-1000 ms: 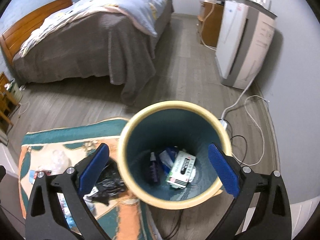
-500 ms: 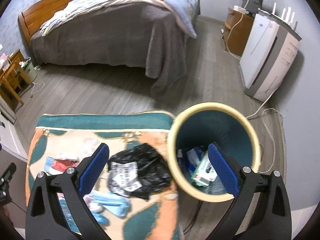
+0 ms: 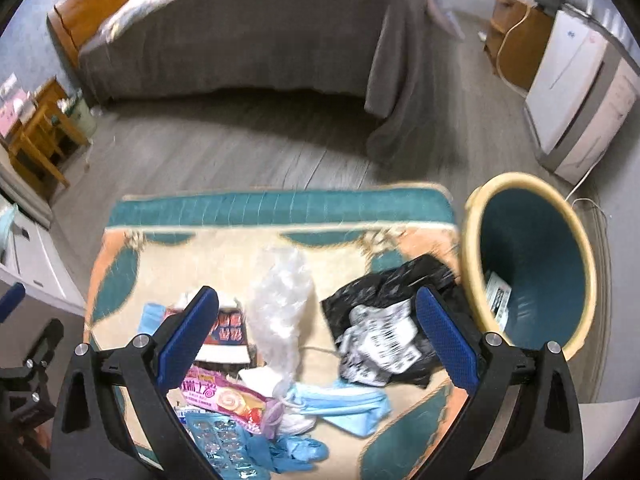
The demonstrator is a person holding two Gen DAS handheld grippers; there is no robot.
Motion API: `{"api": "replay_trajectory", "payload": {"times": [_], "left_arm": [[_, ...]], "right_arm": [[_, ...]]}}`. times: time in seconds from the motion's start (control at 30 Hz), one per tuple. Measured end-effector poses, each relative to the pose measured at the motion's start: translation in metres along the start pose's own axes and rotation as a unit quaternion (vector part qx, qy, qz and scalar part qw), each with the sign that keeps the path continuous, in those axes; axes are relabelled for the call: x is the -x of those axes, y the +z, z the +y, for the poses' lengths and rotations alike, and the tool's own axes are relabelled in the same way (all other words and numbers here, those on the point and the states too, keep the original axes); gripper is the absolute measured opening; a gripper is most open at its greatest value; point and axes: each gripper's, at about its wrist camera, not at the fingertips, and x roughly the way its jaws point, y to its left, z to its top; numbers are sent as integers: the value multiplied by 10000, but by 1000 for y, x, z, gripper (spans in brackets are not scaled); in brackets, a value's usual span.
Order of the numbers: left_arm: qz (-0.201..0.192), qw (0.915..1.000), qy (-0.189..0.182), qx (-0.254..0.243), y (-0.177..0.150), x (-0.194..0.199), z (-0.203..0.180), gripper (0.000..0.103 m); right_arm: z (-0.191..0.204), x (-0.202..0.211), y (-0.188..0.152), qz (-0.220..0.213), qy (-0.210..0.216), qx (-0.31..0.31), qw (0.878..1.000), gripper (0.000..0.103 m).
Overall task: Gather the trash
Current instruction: 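Grasp the blue face mask with left tool while right tool grasps the clear plastic bag, then lift the plastic bag toward the bin with the right tool while left tool holds the mask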
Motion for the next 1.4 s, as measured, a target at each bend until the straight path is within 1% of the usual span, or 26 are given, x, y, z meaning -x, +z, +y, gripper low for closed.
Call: {"api": "replay_trajectory", "payload": {"times": [0.07, 0.2, 0.37, 0.5, 0.57, 0.6, 0.67, 0.73, 0.8, 0.83, 0.87, 0.9, 0.97, 1.1, 1.13, 1.2, 1.27, 1.3, 1.4], "left_arm": [[87, 10000, 13, -22, -2, -6, 0, 98], [253, 9997, -28, -40, -9, -19, 1, 98], [564, 9983, 76, -99, -16, -43, -4, 98], [809, 9967, -29, -99, -20, -64, -9, 98], [900, 9957, -79, -201, -21, -73, -14, 98], [945, 9951, -49, -288, -23, -78, -18, 97], [981, 9947, -82, -308, -24, -84, -21, 96], [1004, 9945, -177, -227, -24, -89, -22, 95], [1037, 9942, -256, -141, -24, -95, -21, 87], [1074, 9936, -328, -100, -24, -99, -21, 79], [1107, 9930, -398, -65, -25, -101, -21, 75], [1127, 9923, -506, -25, -26, -103, -22, 73], [1126, 9919, -580, -21, -26, -104, -23, 67], [1147, 9902, -795, -86, -28, -106, -32, 60], [1162, 9897, -827, -109, -28, -106, -33, 56], [1185, 9884, -936, -130, -29, -106, -37, 46], [1194, 9873, -1039, -132, -28, -105, -40, 27], [1186, 9870, -1069, -164, -28, -104, -42, 27], [1046, 9893, -961, -320, -26, -96, -46, 23]], "right_arm": [[9, -12, -2, 149, 96, 102, 9998, 97], [26, -34, -4, 335, 109, 387, 9986, 97], [36, -54, -8, 494, -85, 680, 9964, 97], [39, -67, -9, 632, -107, 699, 9955, 97], [41, -70, -8, 672, -97, 722, 9951, 95], [42, -73, -9, 706, -116, 759, 9945, 93], [42, -77, -10, 779, -150, 802, 9936, 87], [41, -83, -11, 886, -172, 787, 9928, 77], [40, -88, -12, 996, -129, 726, 9923, 70], [40, -90, -13, 1067, -80, 692, 9918, 67], [40, -92, -14, 1113, -32, 683, 9914, 66], [40, -93, -15, 1154, 11, 692, 9909, 65], [43, -95, -17, 1205, 51, 782, 9896, 61], [46, -97, -19, 1232, 76, 873, 9885, 51], [46, -97, -20, 1248, 79, 873, 9883, 50], [47, -98, -20, 1257, 83, 898, 9880, 48], [48, -96, -20, 1235, 76, 916, 9881, 44], [47, -94, -19, 1214, 84, 909, 9884, 42], [45, -90, -17, 1165, 103, 848, 9895, 36]]}}
